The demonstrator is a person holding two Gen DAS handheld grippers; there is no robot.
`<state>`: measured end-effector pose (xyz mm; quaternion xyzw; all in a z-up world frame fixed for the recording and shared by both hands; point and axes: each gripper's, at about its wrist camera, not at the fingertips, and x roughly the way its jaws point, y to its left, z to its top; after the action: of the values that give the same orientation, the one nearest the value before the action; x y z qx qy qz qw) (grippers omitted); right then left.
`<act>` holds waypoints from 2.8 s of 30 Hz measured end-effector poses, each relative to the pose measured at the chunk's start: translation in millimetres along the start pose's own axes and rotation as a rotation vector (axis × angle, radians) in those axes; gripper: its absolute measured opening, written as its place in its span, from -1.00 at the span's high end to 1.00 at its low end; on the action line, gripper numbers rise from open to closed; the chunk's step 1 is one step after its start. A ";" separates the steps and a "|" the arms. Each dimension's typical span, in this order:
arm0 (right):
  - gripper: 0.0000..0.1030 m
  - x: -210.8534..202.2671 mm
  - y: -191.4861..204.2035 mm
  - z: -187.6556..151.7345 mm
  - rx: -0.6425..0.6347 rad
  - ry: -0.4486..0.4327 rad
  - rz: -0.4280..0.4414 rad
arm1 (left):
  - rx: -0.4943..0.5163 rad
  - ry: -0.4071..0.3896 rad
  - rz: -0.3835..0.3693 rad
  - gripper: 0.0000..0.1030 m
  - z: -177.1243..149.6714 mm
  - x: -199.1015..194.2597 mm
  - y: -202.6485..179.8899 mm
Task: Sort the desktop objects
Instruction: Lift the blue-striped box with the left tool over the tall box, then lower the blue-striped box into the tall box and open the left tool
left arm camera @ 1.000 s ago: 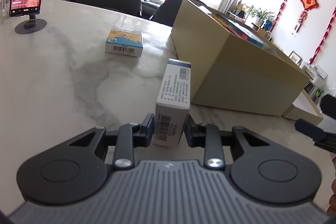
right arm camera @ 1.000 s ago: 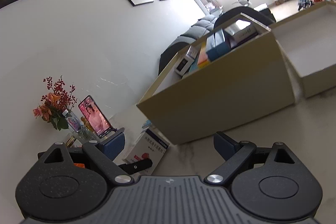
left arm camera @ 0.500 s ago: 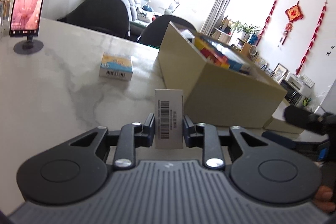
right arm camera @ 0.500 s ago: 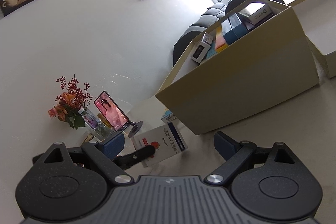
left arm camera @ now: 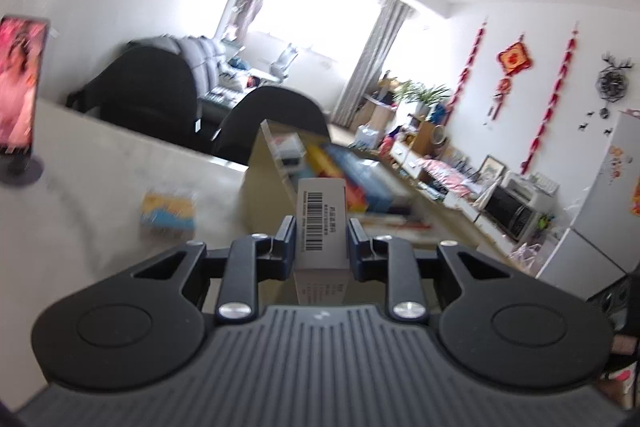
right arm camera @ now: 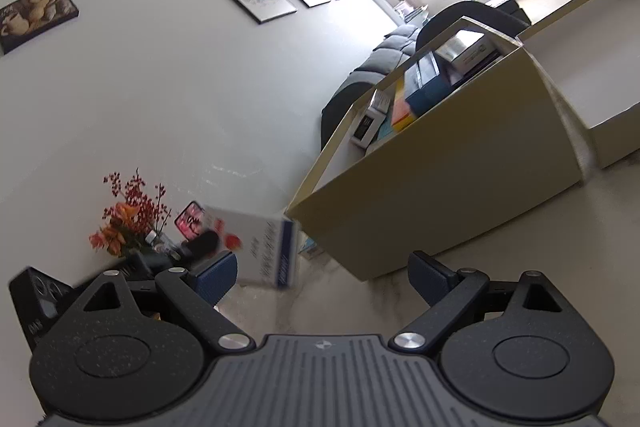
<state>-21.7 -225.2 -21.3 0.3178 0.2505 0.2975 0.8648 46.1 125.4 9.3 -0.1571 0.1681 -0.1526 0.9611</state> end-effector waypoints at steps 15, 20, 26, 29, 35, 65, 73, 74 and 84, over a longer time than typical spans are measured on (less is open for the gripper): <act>-0.82 -9.7 -14.4 10.9 0.031 -0.055 -0.026 | 0.092 -0.036 -0.075 0.53 35.9 48.5 -32.5; -0.82 -9.5 -18.6 11.9 0.038 -0.061 -0.029 | 0.121 -0.037 -0.052 0.53 41.5 63.9 -33.2; -0.82 -7.9 -19.2 10.2 0.042 -0.059 -0.033 | 0.099 0.015 0.002 0.53 42.0 103.1 -21.6; -0.82 -9.0 -16.8 9.4 0.044 -0.064 -0.037 | 0.103 0.043 0.027 0.53 38.9 118.9 -20.9; -0.82 -7.6 -14.2 9.0 0.049 -0.065 -0.045 | 0.092 0.093 0.057 0.52 30.3 138.9 -20.6; -0.82 -7.9 -5.5 7.4 0.041 -0.068 -0.067 | -0.007 0.136 0.068 0.53 31.1 126.0 -9.0; -0.82 -1.4 -4.6 8.0 0.033 -0.059 -0.065 | -0.024 0.109 0.077 0.53 36.4 119.3 0.9; -0.82 -0.9 -4.5 8.3 0.032 -0.059 -0.065 | -0.025 0.105 0.079 0.51 36.4 119.1 2.2; -0.82 5.7 -5.0 8.7 0.022 -0.050 -0.064 | -0.040 0.048 0.148 0.38 43.8 96.2 27.2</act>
<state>-10.5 -227.9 -20.3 0.3265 0.2423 0.2589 0.8762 155.1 127.7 12.4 -0.1598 0.2051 -0.0816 0.9621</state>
